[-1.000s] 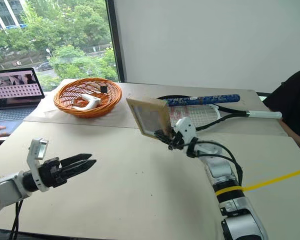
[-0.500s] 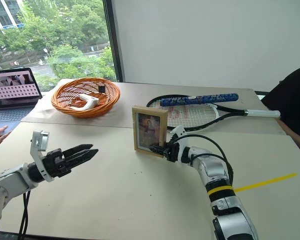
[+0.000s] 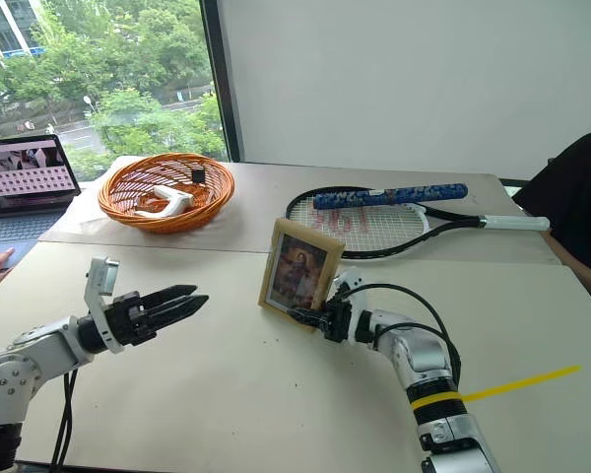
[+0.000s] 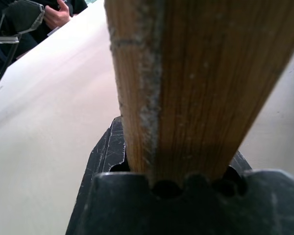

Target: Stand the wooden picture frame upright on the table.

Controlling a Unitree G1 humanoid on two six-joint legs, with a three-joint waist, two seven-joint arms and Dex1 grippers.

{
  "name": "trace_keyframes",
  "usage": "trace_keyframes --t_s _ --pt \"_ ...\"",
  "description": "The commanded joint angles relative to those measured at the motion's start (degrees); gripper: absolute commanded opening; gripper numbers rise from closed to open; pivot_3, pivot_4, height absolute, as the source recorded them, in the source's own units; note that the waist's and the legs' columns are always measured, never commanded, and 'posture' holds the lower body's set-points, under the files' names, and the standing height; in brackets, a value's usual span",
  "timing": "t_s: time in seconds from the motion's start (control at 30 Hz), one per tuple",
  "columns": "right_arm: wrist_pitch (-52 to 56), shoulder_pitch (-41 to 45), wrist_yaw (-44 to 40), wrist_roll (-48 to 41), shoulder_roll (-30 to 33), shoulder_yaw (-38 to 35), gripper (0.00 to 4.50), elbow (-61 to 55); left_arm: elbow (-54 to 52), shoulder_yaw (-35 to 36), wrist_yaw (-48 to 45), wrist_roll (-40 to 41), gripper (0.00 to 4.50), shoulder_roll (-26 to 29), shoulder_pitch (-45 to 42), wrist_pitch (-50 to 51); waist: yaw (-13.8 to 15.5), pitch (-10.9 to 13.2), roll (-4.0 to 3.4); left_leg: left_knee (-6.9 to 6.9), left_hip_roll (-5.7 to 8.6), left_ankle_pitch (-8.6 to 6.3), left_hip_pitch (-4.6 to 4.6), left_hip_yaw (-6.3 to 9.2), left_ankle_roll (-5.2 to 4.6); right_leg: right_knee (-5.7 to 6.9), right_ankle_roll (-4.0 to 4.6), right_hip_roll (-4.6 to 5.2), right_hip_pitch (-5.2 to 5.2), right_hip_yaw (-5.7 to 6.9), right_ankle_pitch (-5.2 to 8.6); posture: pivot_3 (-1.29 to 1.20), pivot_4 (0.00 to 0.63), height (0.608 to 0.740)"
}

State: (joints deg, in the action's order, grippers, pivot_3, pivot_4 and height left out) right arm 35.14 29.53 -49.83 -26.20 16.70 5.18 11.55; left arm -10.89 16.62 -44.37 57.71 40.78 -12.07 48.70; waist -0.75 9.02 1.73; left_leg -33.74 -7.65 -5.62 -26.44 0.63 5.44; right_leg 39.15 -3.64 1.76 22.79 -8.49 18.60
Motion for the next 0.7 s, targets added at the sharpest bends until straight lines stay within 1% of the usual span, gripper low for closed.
trace_keyframes --t_s 0.03,0.2,0.23,0.33,0.4,0.47,0.5,0.53,0.6,0.7 --pt "3.3 -1.1 0.7 -1.9 0.7 -1.8 2.50 -2.7 -1.2 -2.4 -2.2 -5.3 4.50 0.5 -0.2 -4.1 0.0 0.0 0.00 0.00 0.00 0.00 0.00 0.00 0.00 0.00 0.00 0.00 -0.01 0.00 0.00 0.00 0.150 0.696" --pt "5.3 -4.0 1.9 -3.1 4.5 -6.1 4.16 -7.1 0.1 -2.7 -3.2 -9.8 4.50 -0.6 0.1 -8.8 0.4 0.0 0.00 0.00 0.01 0.00 -0.01 0.00 0.00 -0.01 0.00 0.00 -0.01 0.00 0.00 0.00 0.150 0.696" --pt "6.0 -5.1 2.2 -3.9 5.7 -7.7 4.37 -8.3 0.7 -2.6 -3.3 -10.6 4.50 -0.7 0.0 -9.6 0.5 0.0 0.00 -0.01 0.01 0.00 -0.01 0.00 0.00 -0.01 0.00 0.01 -0.01 0.00 0.00 0.00 0.150 0.696" --pt "7.8 -10.6 2.6 -6.1 10.1 -12.6 4.37 -14.1 1.8 -2.6 -3.6 -13.4 4.50 -1.1 0.3 -12.9 1.0 0.0 0.00 -0.01 0.01 0.00 -0.02 0.00 0.00 -0.03 -0.01 0.01 -0.01 -0.01 0.01 0.00 0.150 0.696" --pt "5.5 -16.3 0.9 -5.9 13.7 -14.2 4.37 -19.6 1.7 -2.5 -2.9 -14.1 4.50 -1.9 0.7 -13.6 1.4 0.0 0.00 0.01 0.02 0.00 -0.02 0.00 0.00 -0.05 -0.01 0.02 0.00 -0.01 0.02 0.00 0.150 0.696" --pt "-0.5 -22.2 -1.5 -4.2 16.7 -15.1 4.37 -26.6 1.4 -3.6 -1.7 -17.0 4.50 -2.0 1.2 -14.9 1.4 0.0 -0.01 0.01 0.02 -0.03 -0.02 -0.01 -0.02 -0.06 -0.01 0.02 0.00 -0.02 0.05 0.00 0.150 0.696" --pt "-2.2 -23.7 -2.2 -3.8 17.5 -15.1 4.37 -28.5 1.5 -4.0 -1.4 -18.2 4.50 -2.0 1.3 -15.6 1.3 0.0 -0.04 0.01 0.01 -0.02 -0.02 -0.01 -0.03 -0.06 0.00 0.02 0.03 -0.03 0.06 0.00 0.150 0.696" --pt "-8.7 -26.3 -2.0 -0.2 18.6 -15.2 4.37 -31.8 1.5 -5.5 -1.7 -21.0 4.50 -1.8 1.7 -17.9 1.0 0.0 -0.04 0.04 0.01 -0.03 0.01 -0.01 -0.03 -0.06 -0.11 0.01 -0.03 -0.02 0.16 0.00 0.150 0.696" --pt "-16.6 -29.4 -1.0 4.9 19.8 -14.9 4.37 -35.3 1.8 -7.1 -2.3 -24.3 4.50 -1.8 2.0 -20.8 0.5 0.0 -0.06 0.02 -0.03 -0.02 0.03 -0.01 -0.03 -0.05 -0.31 -0.02 0.02 -0.04 0.26 0.00 0.150 0.696" --pt "-16.9 -32.7 1.0 5.3 20.1 -15.9 4.37 -38.1 2.7 -9.6 -2.3 -28.7 4.50 -2.3 1.7 -24.7 0.1 0.0 -0.04 -0.08 -0.02 -0.02 0.08 -0.01 -0.01 -0.06 -0.39 -0.02 -0.11 -0.04 0.25 0.00 0.150 0.696"
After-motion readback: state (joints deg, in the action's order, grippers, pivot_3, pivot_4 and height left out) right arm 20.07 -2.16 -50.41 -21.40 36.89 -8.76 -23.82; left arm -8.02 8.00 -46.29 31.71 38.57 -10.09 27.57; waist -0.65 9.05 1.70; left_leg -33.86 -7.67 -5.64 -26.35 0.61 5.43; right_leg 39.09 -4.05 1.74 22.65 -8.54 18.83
